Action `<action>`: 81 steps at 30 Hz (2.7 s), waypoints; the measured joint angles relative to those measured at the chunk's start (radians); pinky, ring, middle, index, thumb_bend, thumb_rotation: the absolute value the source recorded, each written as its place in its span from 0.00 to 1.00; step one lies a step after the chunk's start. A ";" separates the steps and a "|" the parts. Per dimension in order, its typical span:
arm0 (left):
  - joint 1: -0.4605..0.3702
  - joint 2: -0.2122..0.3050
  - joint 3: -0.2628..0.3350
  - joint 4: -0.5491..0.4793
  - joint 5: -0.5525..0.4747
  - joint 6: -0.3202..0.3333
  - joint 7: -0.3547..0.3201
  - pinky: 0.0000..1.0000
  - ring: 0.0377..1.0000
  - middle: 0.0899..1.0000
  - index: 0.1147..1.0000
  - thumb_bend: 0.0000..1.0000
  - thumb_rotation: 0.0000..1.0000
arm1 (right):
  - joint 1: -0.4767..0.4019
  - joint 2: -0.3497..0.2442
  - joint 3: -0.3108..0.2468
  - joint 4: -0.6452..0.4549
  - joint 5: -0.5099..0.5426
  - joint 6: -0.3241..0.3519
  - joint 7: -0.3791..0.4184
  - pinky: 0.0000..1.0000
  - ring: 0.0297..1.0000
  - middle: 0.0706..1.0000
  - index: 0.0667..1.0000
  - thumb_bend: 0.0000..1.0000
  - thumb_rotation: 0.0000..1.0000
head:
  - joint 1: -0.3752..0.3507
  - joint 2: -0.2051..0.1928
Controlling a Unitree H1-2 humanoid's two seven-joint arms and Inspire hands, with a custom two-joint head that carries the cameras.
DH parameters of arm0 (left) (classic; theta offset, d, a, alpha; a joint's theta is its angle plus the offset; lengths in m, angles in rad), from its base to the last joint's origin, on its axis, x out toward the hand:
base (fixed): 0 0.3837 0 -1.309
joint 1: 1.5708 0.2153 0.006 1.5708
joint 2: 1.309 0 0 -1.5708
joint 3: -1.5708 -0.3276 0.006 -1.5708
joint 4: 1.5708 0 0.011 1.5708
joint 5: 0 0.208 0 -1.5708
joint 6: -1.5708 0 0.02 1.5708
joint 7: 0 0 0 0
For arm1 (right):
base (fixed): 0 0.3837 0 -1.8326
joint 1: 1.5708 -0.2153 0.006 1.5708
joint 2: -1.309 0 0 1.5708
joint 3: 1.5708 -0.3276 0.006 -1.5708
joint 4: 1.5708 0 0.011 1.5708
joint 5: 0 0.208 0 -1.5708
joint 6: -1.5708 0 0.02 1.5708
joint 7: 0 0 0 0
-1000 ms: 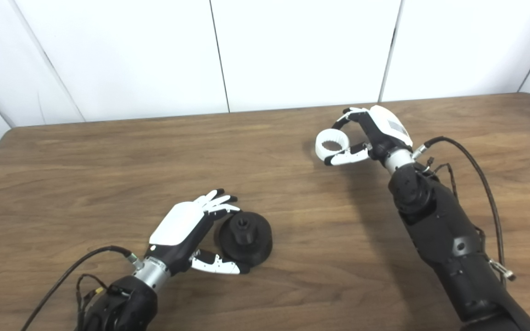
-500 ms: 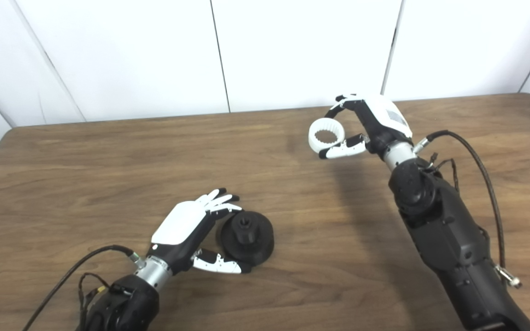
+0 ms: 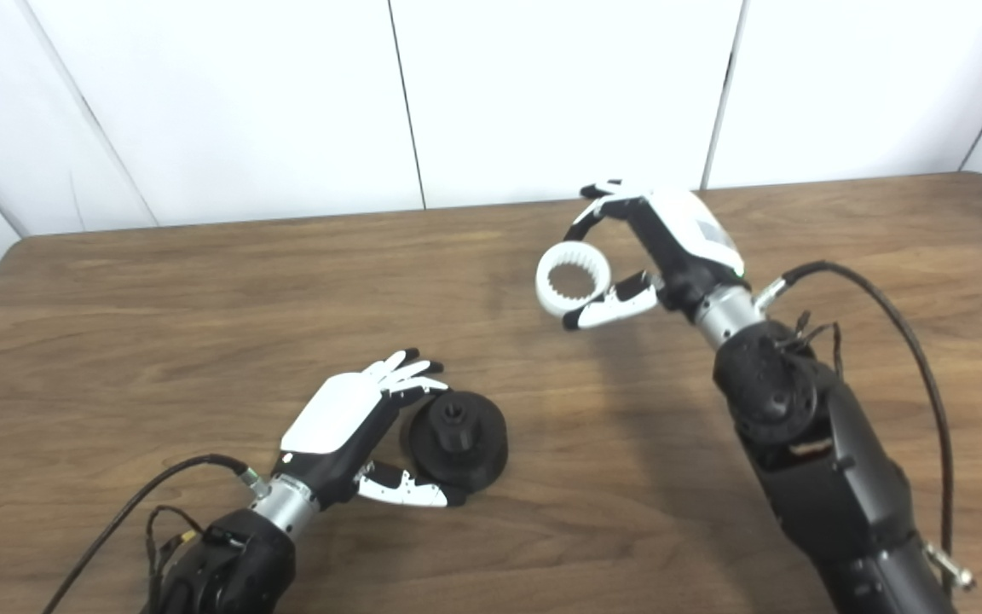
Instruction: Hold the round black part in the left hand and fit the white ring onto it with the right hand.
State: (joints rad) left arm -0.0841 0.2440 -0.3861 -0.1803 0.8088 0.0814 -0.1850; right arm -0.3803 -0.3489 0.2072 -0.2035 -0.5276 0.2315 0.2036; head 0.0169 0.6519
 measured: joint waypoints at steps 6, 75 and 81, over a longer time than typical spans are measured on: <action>0.000 0.000 -0.001 0.000 0.002 0.001 0.000 0.96 0.98 0.90 0.64 0.80 0.40 | 0.031 0.012 0.009 -0.095 -0.009 0.027 0.037 0.83 0.94 0.86 0.46 0.52 0.15 | 0.002 0.000; -0.005 -0.011 -0.013 0.000 0.007 0.024 -0.002 0.96 0.98 0.90 0.64 0.81 0.41 | 0.069 0.083 0.172 -0.143 -0.084 -0.014 0.196 0.81 0.92 0.84 0.46 0.52 0.16 | 0.005 0.009; -0.005 -0.015 -0.014 0.000 0.010 0.027 -0.003 0.96 0.98 0.90 0.64 0.81 0.41 | 0.070 0.084 0.177 -0.142 -0.091 -0.014 0.214 0.81 0.93 0.85 0.46 0.52 0.16 | 0.006 0.008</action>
State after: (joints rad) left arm -0.0896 0.2287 -0.3998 -0.1807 0.8189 0.1085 -0.1880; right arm -0.3104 -0.2652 0.3837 -0.3458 -0.6185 0.2176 0.4171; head 0.0230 0.6596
